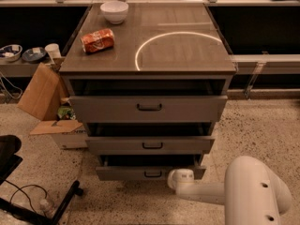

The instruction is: Close bottom drawer

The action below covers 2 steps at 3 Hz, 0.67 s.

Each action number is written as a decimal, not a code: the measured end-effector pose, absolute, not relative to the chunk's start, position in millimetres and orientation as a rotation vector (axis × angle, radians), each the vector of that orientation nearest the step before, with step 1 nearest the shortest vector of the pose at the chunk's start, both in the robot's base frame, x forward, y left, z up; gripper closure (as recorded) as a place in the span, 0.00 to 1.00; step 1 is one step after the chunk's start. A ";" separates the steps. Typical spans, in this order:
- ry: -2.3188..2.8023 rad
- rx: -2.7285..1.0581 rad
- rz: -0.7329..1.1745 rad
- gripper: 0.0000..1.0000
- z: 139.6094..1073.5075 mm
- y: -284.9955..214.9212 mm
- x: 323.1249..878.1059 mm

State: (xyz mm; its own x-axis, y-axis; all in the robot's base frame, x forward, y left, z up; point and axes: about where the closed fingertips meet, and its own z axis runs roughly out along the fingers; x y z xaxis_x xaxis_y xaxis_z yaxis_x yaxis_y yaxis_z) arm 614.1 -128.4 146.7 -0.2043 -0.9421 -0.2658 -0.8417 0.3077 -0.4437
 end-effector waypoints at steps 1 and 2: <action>2.085 -1.529 -0.308 1.00 148.5 -140.9 652.9; 2.083 -1.505 -0.315 1.00 145.8 -142.5 671.5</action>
Offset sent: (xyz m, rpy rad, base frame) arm 0.1302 -0.0224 -0.0091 0.0425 -0.1174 -0.0940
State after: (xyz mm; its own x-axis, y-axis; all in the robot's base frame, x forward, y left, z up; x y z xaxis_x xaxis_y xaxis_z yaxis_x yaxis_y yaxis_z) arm 671.5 -142.5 145.8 -0.2259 -0.9295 -0.2915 -0.8017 0.3474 -0.4863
